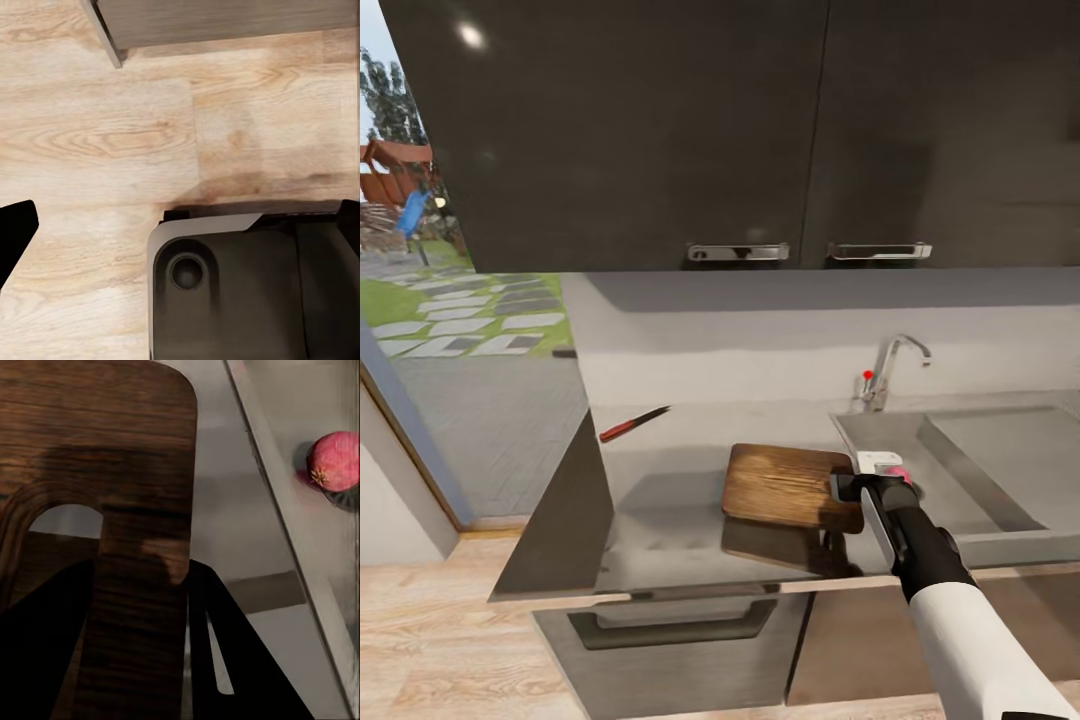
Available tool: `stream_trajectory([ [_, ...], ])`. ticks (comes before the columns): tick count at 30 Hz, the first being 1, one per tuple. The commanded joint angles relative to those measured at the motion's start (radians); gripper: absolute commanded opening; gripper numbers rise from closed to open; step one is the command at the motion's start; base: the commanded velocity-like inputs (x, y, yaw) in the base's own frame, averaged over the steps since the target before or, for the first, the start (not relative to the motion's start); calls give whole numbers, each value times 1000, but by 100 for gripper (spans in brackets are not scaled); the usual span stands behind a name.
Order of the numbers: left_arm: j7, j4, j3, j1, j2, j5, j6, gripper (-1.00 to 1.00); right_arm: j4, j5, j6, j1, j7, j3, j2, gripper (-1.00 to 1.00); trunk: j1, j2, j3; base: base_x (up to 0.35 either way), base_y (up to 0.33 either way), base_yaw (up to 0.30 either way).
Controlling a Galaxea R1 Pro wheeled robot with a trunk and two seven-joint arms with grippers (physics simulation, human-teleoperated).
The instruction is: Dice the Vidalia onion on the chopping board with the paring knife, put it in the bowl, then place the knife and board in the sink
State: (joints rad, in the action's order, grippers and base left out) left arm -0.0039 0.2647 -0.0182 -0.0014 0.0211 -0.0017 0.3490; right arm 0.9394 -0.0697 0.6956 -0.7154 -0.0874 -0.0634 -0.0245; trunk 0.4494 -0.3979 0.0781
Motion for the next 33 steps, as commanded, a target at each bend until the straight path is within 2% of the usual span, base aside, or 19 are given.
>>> stream_trajectory([
  [1,-1,1,-2,0,0,0,2,100,1,-7,5,-1,2,0,1,-100,1,-2,2,0,-5,-132],
  [6,0,1,-2,0,0,0,2,100,-23,-7,5,-1,2,8,3,-100,1,-2,1,8,-101,-49],
  [8,0,1,-2,0,0,-1,2,100,-36,-6,5,-1,2,43,4,-100,1,-2,1,57,-200,-12],
  [11,0,1,-2,0,0,0,2,100,-45,-6,5,-1,2,117,4,-100,1,-2,1,49,-161,-4],
  [14,-1,1,-2,0,0,0,2,100,-47,-6,5,-1,2,143,5,-100,1,-2,1,15,-52,-1],
  [33,-1,1,-2,0,0,0,2,100,-48,-1,5,-1,6,157,6,-100,1,-2,1,37,8,0],
])
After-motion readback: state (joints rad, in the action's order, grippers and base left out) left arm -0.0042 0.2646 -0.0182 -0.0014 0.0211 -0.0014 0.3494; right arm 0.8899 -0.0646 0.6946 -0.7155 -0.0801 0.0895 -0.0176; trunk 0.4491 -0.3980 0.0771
